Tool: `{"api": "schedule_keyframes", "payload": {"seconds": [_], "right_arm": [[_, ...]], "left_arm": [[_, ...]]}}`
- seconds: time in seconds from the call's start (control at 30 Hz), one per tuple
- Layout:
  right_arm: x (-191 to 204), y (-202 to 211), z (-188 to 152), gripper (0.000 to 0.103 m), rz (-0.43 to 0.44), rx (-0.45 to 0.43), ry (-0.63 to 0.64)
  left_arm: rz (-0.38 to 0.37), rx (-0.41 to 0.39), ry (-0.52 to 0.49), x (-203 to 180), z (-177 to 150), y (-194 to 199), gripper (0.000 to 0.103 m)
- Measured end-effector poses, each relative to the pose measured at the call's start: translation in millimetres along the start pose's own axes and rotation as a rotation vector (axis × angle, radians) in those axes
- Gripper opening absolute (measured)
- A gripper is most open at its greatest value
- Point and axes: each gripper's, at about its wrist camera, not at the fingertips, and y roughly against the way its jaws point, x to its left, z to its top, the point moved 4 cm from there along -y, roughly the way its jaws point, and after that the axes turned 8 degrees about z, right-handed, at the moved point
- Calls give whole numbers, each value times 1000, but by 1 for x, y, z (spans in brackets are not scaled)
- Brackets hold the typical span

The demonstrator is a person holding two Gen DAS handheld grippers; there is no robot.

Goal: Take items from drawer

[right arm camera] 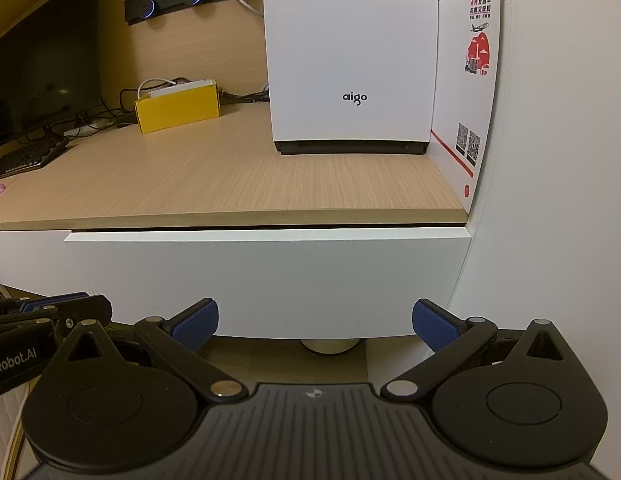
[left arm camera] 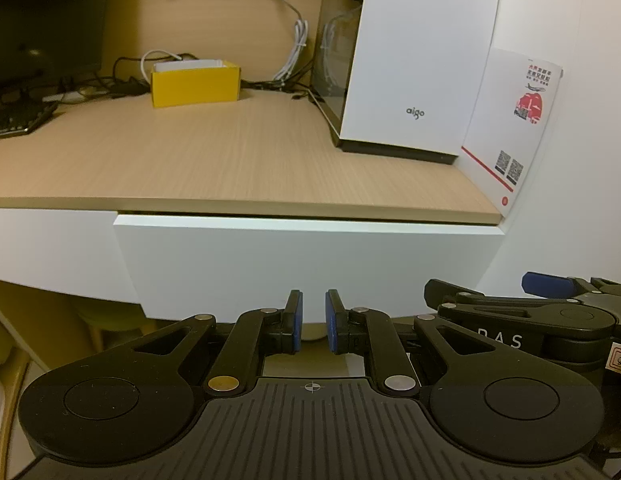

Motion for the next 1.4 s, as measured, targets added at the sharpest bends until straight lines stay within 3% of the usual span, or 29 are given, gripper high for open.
{"api": "schedule_keyframes", "payload": {"seconds": [0.93, 1.4], "right_arm": [[2, -1, 0, 103, 81, 14, 41], [-6, -11, -4, 103, 100, 44, 29]], "left_arm": [[-1, -5, 18, 0, 1, 0, 15], [-31, 18, 57, 35, 8, -10, 15]]}}
